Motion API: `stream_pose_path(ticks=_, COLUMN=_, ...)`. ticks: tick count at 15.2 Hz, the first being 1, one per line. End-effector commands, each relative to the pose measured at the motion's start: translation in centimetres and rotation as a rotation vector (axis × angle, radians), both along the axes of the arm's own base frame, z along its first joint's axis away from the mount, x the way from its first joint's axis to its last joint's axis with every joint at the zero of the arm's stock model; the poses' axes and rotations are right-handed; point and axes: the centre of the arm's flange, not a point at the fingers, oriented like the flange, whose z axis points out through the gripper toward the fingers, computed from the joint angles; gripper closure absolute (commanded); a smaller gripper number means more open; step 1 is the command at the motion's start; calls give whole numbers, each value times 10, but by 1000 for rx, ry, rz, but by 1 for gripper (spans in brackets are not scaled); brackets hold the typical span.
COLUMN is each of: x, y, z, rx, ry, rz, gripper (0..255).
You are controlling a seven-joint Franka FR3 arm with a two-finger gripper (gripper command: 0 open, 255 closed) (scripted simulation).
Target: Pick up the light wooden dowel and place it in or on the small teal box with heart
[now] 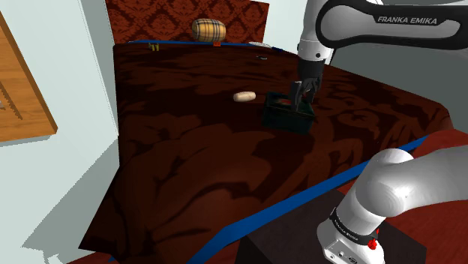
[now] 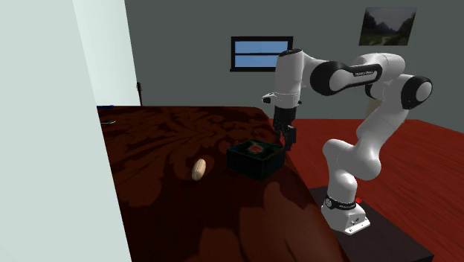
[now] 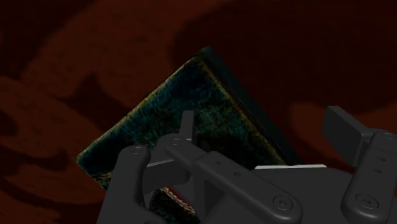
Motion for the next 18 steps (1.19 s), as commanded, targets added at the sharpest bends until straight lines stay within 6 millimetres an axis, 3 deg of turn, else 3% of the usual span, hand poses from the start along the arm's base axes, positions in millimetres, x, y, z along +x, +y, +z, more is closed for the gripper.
stream_pose_path(ticks=1, x=0, y=0, z=0, rx=0, ry=0, rz=0, gripper=0)
stream_pose_path(ticks=10, x=91, y=-78, z=-17, rx=75, ry=22, rz=396, gripper=0)
stream_pose_path(ticks=18, x=191, y=-112, z=-37, rx=141, ry=41, rz=747, gripper=0)
